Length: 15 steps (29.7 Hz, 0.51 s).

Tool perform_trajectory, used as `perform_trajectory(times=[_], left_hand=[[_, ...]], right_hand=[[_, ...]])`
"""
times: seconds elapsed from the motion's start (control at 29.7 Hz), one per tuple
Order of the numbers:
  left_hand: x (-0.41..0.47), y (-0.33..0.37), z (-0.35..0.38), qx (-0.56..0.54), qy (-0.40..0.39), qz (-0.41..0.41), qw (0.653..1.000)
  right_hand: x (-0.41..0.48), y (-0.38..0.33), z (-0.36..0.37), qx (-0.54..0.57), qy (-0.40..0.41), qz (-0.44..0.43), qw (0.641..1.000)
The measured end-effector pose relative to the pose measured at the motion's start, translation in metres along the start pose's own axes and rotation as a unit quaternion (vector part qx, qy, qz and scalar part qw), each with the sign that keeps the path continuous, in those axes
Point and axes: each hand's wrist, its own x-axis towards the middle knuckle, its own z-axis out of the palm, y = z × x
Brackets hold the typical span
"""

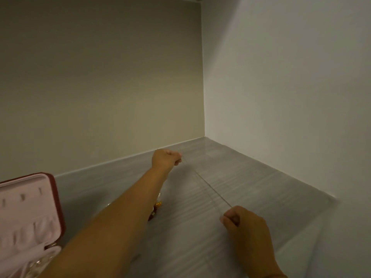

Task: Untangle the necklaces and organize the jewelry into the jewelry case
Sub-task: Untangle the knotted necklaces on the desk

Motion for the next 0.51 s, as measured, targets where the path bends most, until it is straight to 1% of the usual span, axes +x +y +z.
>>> perform_trajectory(times=[0.13, 0.17, 0.2, 0.24, 0.27, 0.3, 0.37, 0.4, 0.44, 0.51], left_hand=[[0.021, -0.026, 0.029, 0.047, -0.007, -0.014, 0.999], [0.025, -0.032, 0.036, 0.066, -0.009, -0.018, 0.998], [0.029, -0.039, 0.042, 0.087, -0.012, -0.019, 0.996], [0.033, -0.045, 0.049, 0.110, -0.016, -0.018, 0.994], [0.036, -0.051, 0.053, 0.137, -0.021, -0.016, 0.990], [0.039, -0.058, 0.058, 0.166, -0.022, -0.013, 0.986], [0.041, -0.066, 0.064, 0.217, -0.011, -0.003, 0.976], [0.043, -0.068, 0.065, 0.232, -0.005, 0.002, 0.973], [0.044, -0.069, 0.066, 0.241, 0.000, 0.004, 0.971], [0.046, -0.070, 0.066, 0.247, 0.003, 0.004, 0.969]], right_hand=[[0.009, 0.004, 0.001, -0.111, 0.005, -0.021, 0.994], [0.007, -0.001, 0.001, -0.130, -0.013, -0.005, 0.991], [0.007, 0.001, 0.007, -0.160, -0.015, -0.008, 0.987], [0.010, -0.001, 0.008, -0.173, 0.002, -0.005, 0.985], [0.010, 0.001, 0.008, -0.130, 0.011, -0.018, 0.991], [0.011, 0.002, 0.006, -0.140, 0.028, -0.043, 0.989], [0.015, 0.007, 0.005, -0.148, 0.013, -0.028, 0.989], [0.013, 0.013, 0.006, -0.115, -0.002, -0.015, 0.993], [0.012, 0.011, 0.002, -0.106, -0.012, 0.004, 0.994], [0.011, 0.018, 0.004, -0.117, -0.020, -0.004, 0.993]])
